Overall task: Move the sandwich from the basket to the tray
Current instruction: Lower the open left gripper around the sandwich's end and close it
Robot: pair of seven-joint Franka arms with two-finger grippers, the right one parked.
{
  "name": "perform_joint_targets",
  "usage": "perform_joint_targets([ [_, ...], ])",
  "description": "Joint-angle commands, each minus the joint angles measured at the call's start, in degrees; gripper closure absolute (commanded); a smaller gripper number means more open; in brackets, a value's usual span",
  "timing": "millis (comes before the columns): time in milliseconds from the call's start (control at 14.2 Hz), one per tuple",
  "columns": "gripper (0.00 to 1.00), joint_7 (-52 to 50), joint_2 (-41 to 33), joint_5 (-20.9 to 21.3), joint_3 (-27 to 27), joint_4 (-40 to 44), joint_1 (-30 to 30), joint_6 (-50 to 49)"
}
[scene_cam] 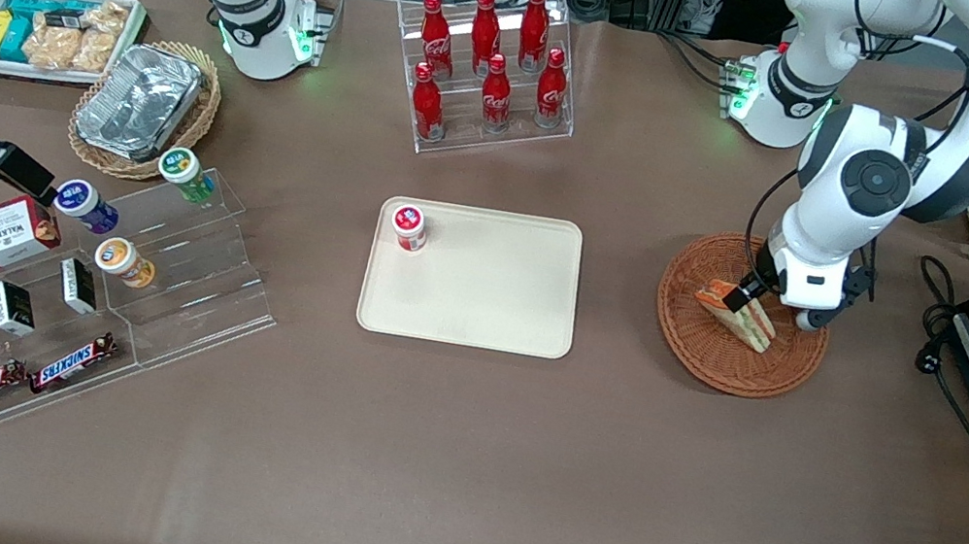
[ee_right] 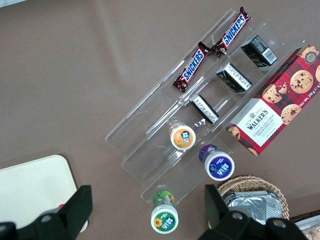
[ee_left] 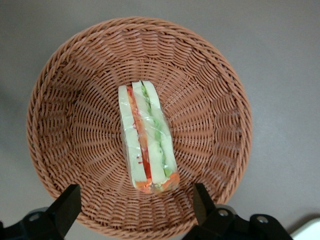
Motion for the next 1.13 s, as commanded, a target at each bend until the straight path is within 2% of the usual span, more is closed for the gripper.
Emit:
perform_joint_targets([
  [0, 0.01, -5.44, 2.75, 4.43, 0.34, -0.1, -0.48, 3.55],
  [211, 0.01, -8.71, 5.49, 7.25, 0.34, -0.01, -0.48, 7.07],
  [775, 0.01, -9.24, 7.42, 7.34, 0.34, -0.1, -0.57, 7.69],
  [845, 0.05, -9.24, 7.6, 7.34, 0.34, -0.1, -0.66, 7.69],
  [1056, 0.27, -9.15, 8.56, 7.34, 0.34, 0.43, -0.48, 7.61],
])
